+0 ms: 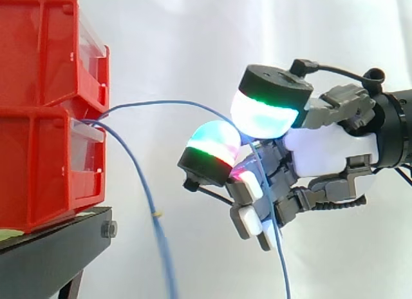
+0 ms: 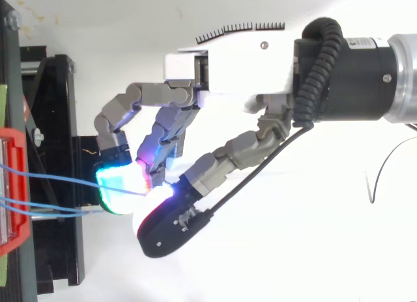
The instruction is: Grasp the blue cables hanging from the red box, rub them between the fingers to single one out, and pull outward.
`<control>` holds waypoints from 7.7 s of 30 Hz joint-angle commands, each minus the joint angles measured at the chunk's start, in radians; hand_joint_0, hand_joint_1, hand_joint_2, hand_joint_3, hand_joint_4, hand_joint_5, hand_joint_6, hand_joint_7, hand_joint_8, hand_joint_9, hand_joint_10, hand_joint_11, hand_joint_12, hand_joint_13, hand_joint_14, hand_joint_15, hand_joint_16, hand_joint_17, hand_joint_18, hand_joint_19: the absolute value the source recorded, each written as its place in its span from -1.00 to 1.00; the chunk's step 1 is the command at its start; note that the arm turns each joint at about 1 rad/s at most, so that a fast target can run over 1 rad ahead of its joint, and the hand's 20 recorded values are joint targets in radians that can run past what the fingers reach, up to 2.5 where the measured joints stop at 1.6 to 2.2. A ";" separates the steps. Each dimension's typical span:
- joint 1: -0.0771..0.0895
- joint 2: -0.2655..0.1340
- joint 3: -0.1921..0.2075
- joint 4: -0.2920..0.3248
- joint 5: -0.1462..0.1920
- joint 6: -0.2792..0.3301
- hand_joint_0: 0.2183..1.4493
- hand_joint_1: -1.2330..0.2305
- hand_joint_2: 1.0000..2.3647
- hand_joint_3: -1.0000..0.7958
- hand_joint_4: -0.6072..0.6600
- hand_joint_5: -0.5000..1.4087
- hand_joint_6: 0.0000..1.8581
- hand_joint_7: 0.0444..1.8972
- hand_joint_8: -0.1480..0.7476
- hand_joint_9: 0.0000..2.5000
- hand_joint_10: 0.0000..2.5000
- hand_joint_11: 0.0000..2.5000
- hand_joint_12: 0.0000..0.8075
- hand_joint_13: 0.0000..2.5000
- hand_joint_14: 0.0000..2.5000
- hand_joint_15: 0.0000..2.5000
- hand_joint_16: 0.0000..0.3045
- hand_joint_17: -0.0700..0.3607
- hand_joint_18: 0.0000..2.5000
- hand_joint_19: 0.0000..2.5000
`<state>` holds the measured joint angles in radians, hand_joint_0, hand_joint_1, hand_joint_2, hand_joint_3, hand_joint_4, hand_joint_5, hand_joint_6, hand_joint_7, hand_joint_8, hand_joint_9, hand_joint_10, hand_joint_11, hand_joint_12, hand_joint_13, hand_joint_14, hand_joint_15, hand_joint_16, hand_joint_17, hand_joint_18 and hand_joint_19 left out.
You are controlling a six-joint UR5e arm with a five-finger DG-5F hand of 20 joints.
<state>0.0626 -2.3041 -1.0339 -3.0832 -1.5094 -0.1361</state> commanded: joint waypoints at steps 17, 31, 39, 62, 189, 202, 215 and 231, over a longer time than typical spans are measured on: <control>-0.001 0.000 0.000 0.000 0.000 0.001 -0.51 -0.08 -1.00 -0.44 0.29 -0.61 -0.15 0.17 -0.04 -0.22 -0.99 -0.41 -0.06 -0.25 -0.99 -0.48 -0.70 -0.19 -0.36 -0.39; -0.003 0.000 0.002 0.000 0.000 0.003 -0.39 -0.18 -0.98 -0.18 0.28 -0.63 -0.11 0.24 -0.04 -0.22 -0.99 -0.40 -0.05 -0.24 -0.99 -0.48 -0.69 -0.19 -0.35 -0.39; -0.004 0.000 0.002 0.000 -0.003 0.003 -0.40 -0.24 -0.98 -0.08 0.22 -0.63 -0.08 0.22 -0.02 -0.22 -0.99 -0.41 -0.03 -0.23 -0.99 -0.50 -0.68 -0.16 -0.32 -0.41; -0.006 0.057 0.002 -0.161 0.002 -0.005 -0.38 -0.33 -0.97 0.04 0.17 -0.62 -0.07 0.24 -0.06 -0.20 -0.99 -0.38 -0.06 -0.24 -0.99 -0.50 -0.69 -0.19 -0.32 -0.43; 0.011 0.258 -0.434 0.304 0.120 -0.002 -0.37 -0.34 -0.98 0.08 0.15 -0.61 -0.07 0.25 -0.02 -0.13 -0.99 -0.39 -0.03 -0.23 -0.99 -0.50 -0.67 -0.16 -0.29 -0.43; 0.013 0.258 -0.434 0.304 0.120 -0.002 -0.37 -0.33 -0.98 0.08 0.15 -0.61 -0.07 0.25 -0.02 -0.13 -0.99 -0.39 -0.04 -0.23 -0.99 -0.49 -0.68 -0.16 -0.29 -0.43; 0.011 0.258 -0.434 0.304 0.120 -0.002 -0.37 -0.33 -0.97 0.07 0.14 -0.61 -0.07 0.25 -0.02 -0.13 -0.99 -0.39 -0.04 -0.23 -0.99 -0.50 -0.68 -0.16 -0.30 -0.43; 0.013 0.258 -0.434 0.304 0.120 -0.002 -0.37 -0.33 -0.98 0.08 0.15 -0.61 -0.07 0.25 -0.02 -0.13 -0.99 -0.39 -0.03 -0.23 -0.99 -0.50 -0.68 -0.16 -0.30 -0.43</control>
<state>0.0744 -2.0463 -1.4680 -2.7796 -1.3898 -0.1381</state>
